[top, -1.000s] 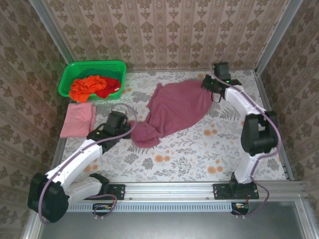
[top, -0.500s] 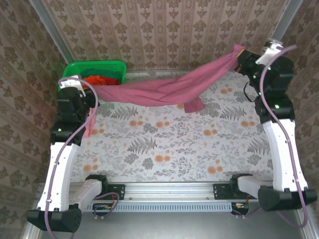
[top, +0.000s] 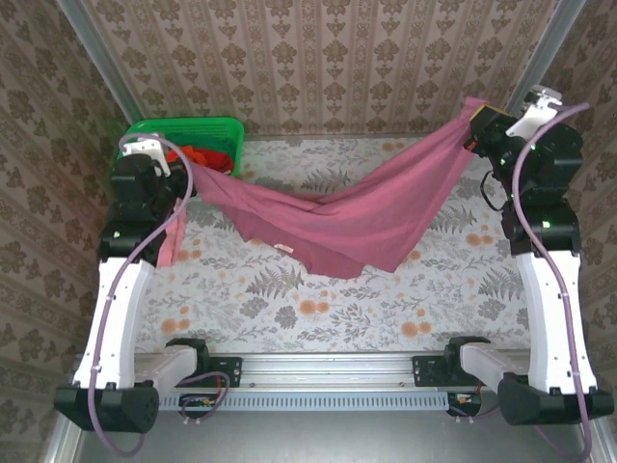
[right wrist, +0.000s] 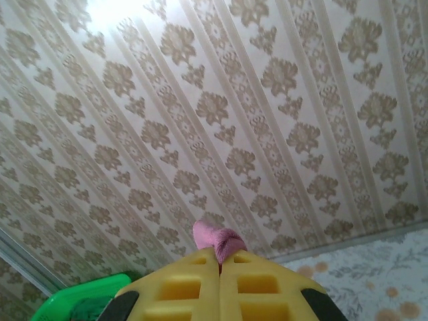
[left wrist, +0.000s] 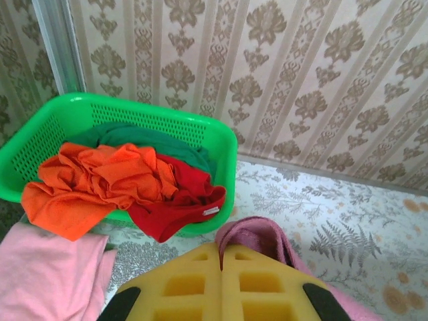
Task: Fold and stack the t-shirts
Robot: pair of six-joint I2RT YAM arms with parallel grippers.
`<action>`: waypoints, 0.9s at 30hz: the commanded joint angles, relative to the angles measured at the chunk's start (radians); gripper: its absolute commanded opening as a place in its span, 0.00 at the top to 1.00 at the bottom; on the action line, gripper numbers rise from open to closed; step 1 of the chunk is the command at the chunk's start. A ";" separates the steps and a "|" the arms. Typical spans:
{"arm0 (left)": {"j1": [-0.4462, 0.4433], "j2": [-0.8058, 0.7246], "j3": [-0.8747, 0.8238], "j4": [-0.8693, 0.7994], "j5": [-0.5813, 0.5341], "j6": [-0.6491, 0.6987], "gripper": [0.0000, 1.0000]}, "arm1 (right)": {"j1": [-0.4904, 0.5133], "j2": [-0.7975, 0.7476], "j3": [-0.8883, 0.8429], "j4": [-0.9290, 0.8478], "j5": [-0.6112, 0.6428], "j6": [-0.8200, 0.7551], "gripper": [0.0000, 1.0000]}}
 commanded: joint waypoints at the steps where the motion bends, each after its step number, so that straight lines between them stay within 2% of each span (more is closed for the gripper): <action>1: 0.024 0.061 0.071 0.061 0.055 0.008 1.00 | -0.013 0.106 0.071 -0.011 -0.039 0.006 1.00; 7: 0.040 0.160 0.260 0.049 0.090 0.028 1.00 | -0.019 0.299 0.335 -0.056 -0.126 0.030 1.00; 11: 0.040 0.123 0.283 0.035 0.086 0.051 1.00 | -0.019 0.328 0.376 -0.078 -0.115 0.035 1.00; 17: 0.040 -0.015 0.111 -0.009 0.061 0.083 1.00 | -0.020 0.176 0.199 -0.064 -0.061 0.026 1.00; 20: 0.040 -0.076 0.004 -0.016 0.089 0.069 1.00 | -0.023 0.137 0.155 -0.075 -0.023 0.002 1.00; 23: 0.035 -0.108 -0.112 0.024 0.151 0.038 1.00 | -0.029 0.171 0.153 -0.091 -0.009 -0.014 1.00; 27: -0.013 -0.102 -0.285 0.132 0.216 0.014 1.00 | -0.033 0.319 0.144 -0.047 -0.028 -0.020 1.00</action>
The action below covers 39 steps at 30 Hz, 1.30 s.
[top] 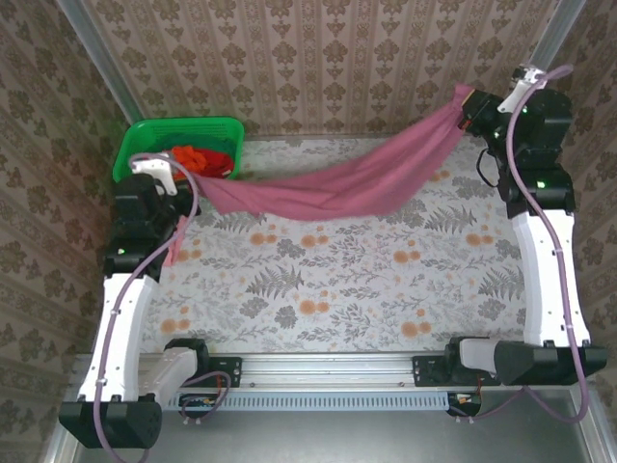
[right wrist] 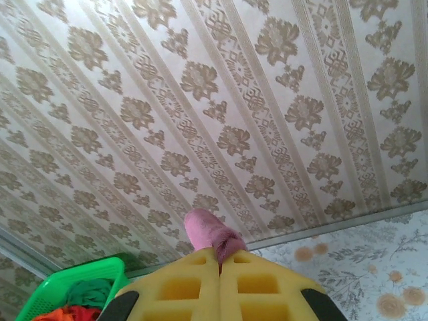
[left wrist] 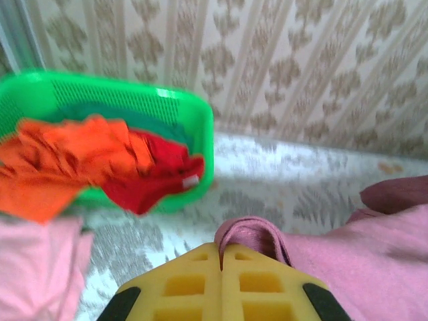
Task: Fold and stack the t-shirts
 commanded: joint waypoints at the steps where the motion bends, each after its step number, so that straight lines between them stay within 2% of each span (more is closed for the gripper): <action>1: -0.059 0.012 -0.122 0.113 0.070 -0.026 1.00 | -0.011 0.168 -0.017 0.035 0.021 -0.018 1.00; 5: -0.155 0.039 -0.257 0.174 0.037 -0.061 1.00 | -0.011 0.386 0.029 0.063 -0.008 0.002 0.98; 6: -0.177 0.046 -0.285 0.174 0.016 -0.074 1.00 | -0.011 0.448 0.053 0.070 -0.022 0.004 0.89; 8: -0.210 0.057 -0.335 0.173 -0.019 -0.101 1.00 | -0.011 0.580 0.132 0.049 -0.060 -0.014 0.60; 9: -0.220 0.061 -0.358 0.170 -0.027 -0.120 1.00 | -0.011 0.647 0.202 -0.005 -0.064 -0.033 0.45; 10: -0.228 0.061 -0.382 0.169 -0.030 -0.136 1.00 | -0.011 0.713 0.275 -0.084 -0.059 -0.055 0.34; 12: -0.239 0.053 -0.414 0.161 -0.037 -0.163 1.00 | -0.011 0.745 0.314 -0.156 -0.043 -0.089 0.21; 14: -0.249 0.038 -0.438 0.149 -0.051 -0.176 1.00 | -0.011 0.668 0.179 -0.095 -0.016 -0.097 0.13; 19: -0.255 -0.007 -0.483 0.119 -0.115 -0.208 1.00 | -0.011 0.348 -0.289 0.023 0.108 -0.050 0.11; 22: -0.252 -0.023 -0.508 0.099 -0.152 -0.231 0.98 | -0.011 0.132 -0.564 0.034 0.154 0.007 0.13; 23: -0.252 -0.026 -0.512 0.095 -0.155 -0.235 0.93 | -0.011 0.059 -0.628 0.018 0.168 0.031 0.14; 24: -0.250 -0.031 -0.517 0.089 -0.158 -0.239 0.79 | -0.009 -0.015 -0.705 0.004 0.176 0.065 0.16; 25: -0.250 -0.036 -0.520 0.084 -0.163 -0.242 0.60 | -0.006 -0.081 -0.788 -0.009 0.173 0.098 0.17; 27: -0.257 -0.053 -0.513 0.056 -0.172 -0.238 0.37 | 0.002 -0.193 -0.898 -0.073 0.175 0.139 0.19; 29: -0.275 -0.096 -0.501 0.012 -0.193 -0.228 0.22 | 0.017 -0.295 -0.981 -0.131 0.167 0.171 0.20; 31: -0.303 -0.170 -0.486 -0.046 -0.243 -0.224 0.11 | 0.037 -0.381 -1.047 -0.169 0.139 0.201 0.21; 34: -0.327 -0.297 -0.475 -0.103 -0.314 -0.248 0.00 | 0.067 -0.438 -1.091 -0.231 0.121 0.230 0.22; 37: -0.297 -0.341 -0.478 -0.124 -0.375 -0.354 0.00 | 0.095 -0.419 -1.116 -0.234 0.122 0.246 0.22; 39: -0.219 -0.283 -0.475 -0.114 -0.299 -0.420 0.00 | 0.117 -0.381 -1.130 -0.214 0.124 0.255 0.23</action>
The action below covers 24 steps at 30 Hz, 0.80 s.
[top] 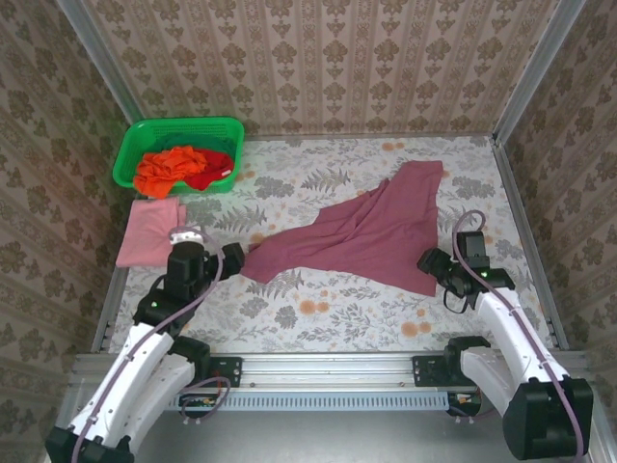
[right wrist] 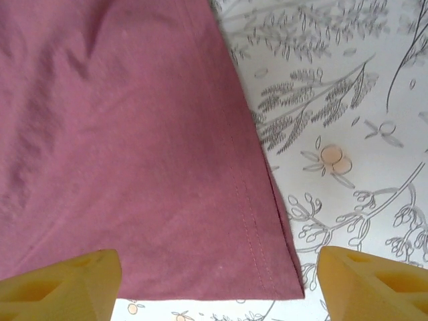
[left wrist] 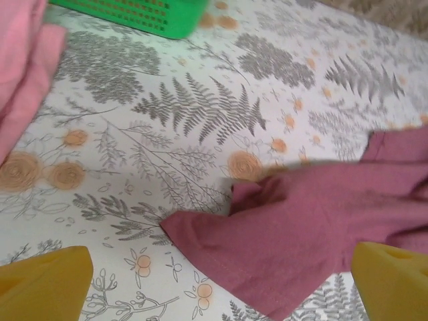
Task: Fold and stack the t-shirts
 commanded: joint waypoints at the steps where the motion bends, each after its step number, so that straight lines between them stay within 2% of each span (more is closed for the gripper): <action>1: 0.113 0.104 0.022 -0.038 0.056 -0.145 0.00 | 0.038 0.052 -0.028 -0.007 -0.003 0.046 0.24; 4: 0.224 0.279 0.037 0.010 0.201 -0.246 0.00 | 0.084 0.122 -0.023 0.013 0.008 0.055 0.28; 7: 0.233 0.449 0.099 0.056 0.271 -0.171 0.04 | 0.135 0.184 0.003 0.055 0.025 0.059 0.33; 9: 0.232 0.552 0.172 0.025 0.290 -0.079 0.05 | 0.166 0.227 0.017 0.065 0.031 0.062 0.36; 13: 0.228 0.683 0.238 0.008 0.319 -0.011 0.20 | 0.191 0.333 0.044 0.090 0.026 0.077 0.40; 20: 0.192 0.780 0.207 0.081 0.329 -0.039 0.21 | 0.199 0.445 0.110 0.047 0.065 0.085 0.44; 22: 0.179 0.807 0.208 0.091 0.320 -0.046 0.22 | 0.196 0.469 0.130 0.026 0.079 0.072 0.54; 24: 0.162 0.819 0.214 0.088 0.311 -0.049 0.23 | 0.174 0.494 0.146 -0.017 0.096 0.063 0.74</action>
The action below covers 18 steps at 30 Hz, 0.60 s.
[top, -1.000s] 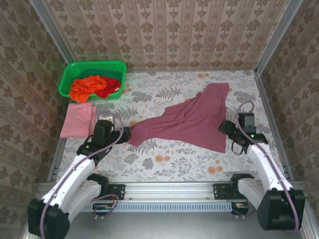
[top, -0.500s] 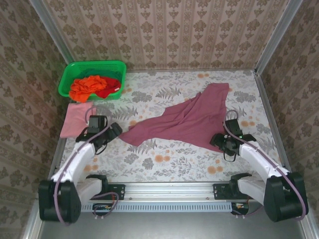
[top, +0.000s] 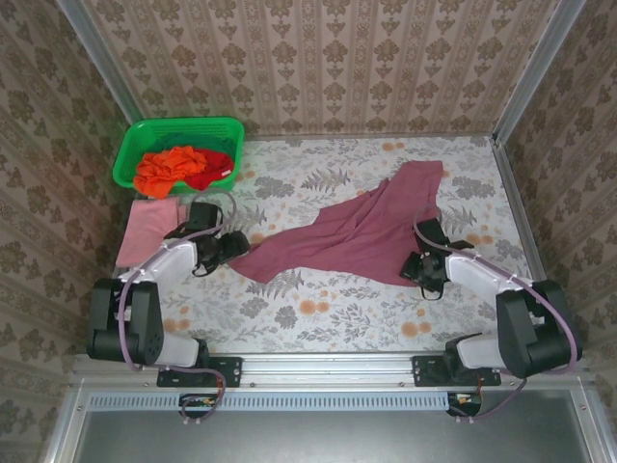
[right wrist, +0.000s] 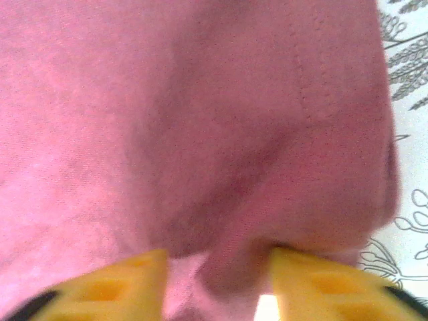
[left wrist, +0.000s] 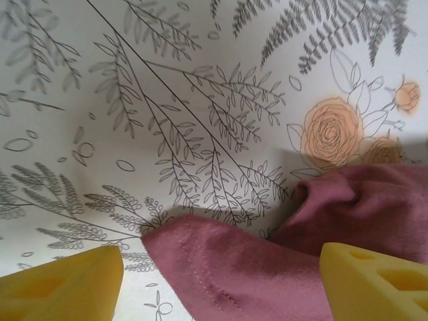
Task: Fold and stack the t-shirts
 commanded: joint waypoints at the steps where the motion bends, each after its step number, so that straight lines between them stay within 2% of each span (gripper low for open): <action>1: -0.030 0.011 -0.003 0.012 -0.004 0.002 0.23 | -0.034 0.027 0.028 -0.091 0.061 -0.005 0.84; 3: -0.051 -0.013 -0.001 -0.003 -0.042 0.001 0.23 | -0.094 0.003 0.010 -0.089 0.073 -0.009 1.00; 7: -0.052 -0.084 -0.003 -0.050 -0.101 0.024 0.15 | -0.268 -0.097 -0.015 -0.069 0.071 -0.032 1.00; 9: -0.051 -0.102 0.001 -0.066 -0.098 0.036 0.13 | -0.367 -0.140 -0.012 -0.046 0.083 -0.053 1.00; 12: -0.069 -0.104 0.002 -0.062 -0.060 0.037 0.11 | -0.497 -0.140 0.012 0.004 0.023 -0.077 1.00; 14: -0.106 -0.095 0.001 -0.057 -0.044 0.023 0.12 | -0.510 -0.102 0.051 -0.003 0.008 -0.095 1.00; 18: -0.235 -0.089 -0.014 -0.028 -0.017 -0.044 0.14 | -0.510 -0.040 0.070 0.011 -0.044 -0.097 1.00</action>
